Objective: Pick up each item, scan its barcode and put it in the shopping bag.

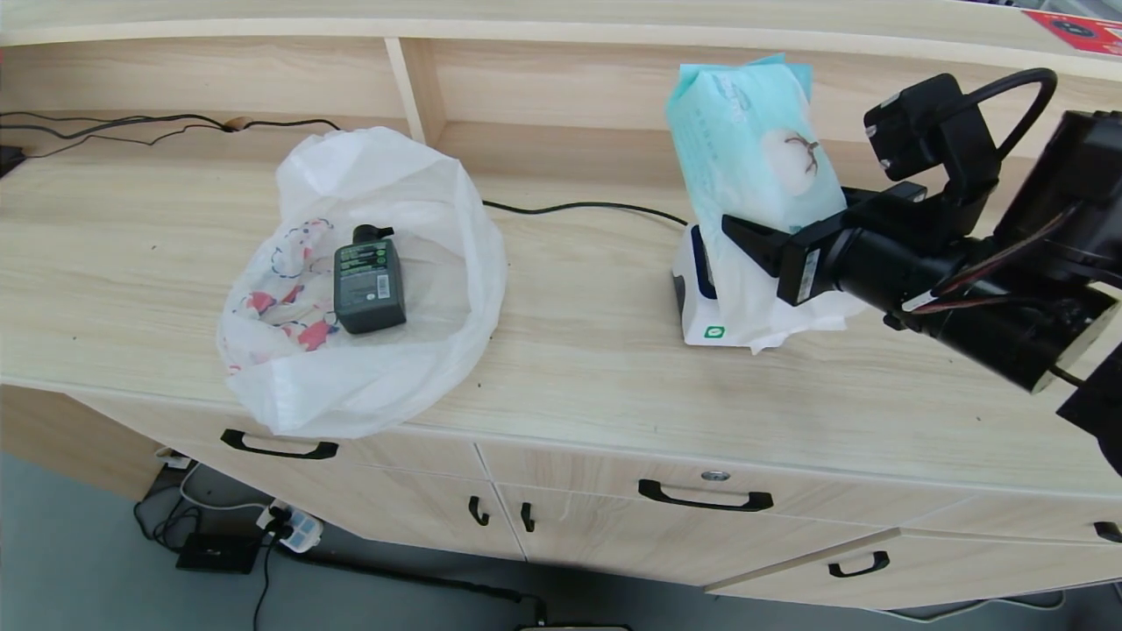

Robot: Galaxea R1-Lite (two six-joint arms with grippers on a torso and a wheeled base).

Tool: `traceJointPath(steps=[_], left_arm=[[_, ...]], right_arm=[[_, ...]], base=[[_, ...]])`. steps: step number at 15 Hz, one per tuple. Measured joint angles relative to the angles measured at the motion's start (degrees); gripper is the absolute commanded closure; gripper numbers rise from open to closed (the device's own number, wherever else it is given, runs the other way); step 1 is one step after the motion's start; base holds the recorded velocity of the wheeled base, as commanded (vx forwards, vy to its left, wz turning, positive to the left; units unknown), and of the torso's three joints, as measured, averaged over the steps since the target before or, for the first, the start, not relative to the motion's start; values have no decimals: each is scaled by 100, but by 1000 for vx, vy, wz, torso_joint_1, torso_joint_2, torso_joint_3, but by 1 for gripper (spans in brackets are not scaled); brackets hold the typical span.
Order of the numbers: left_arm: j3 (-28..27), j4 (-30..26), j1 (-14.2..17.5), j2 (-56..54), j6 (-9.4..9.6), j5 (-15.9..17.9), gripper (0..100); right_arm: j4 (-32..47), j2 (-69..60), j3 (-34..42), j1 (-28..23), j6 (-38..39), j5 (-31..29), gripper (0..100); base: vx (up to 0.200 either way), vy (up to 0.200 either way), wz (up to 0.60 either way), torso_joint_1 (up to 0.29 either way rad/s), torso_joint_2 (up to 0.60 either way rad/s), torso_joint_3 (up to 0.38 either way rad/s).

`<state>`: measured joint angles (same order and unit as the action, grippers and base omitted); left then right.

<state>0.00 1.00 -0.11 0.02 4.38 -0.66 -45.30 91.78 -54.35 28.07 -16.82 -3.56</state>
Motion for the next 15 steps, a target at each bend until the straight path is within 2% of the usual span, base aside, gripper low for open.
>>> traceJointPath(steps=[7,15], left_arm=[[0,1,4,0,2,-2,0],[0,4,4,0,-6,0,0]], right_arm=[[-7,400,-561,-74,54,96,100],[9,549,-761,-223,66,132,100]], base=[[0,0,0,0,0,0],[0,0,0,0,0,0]])
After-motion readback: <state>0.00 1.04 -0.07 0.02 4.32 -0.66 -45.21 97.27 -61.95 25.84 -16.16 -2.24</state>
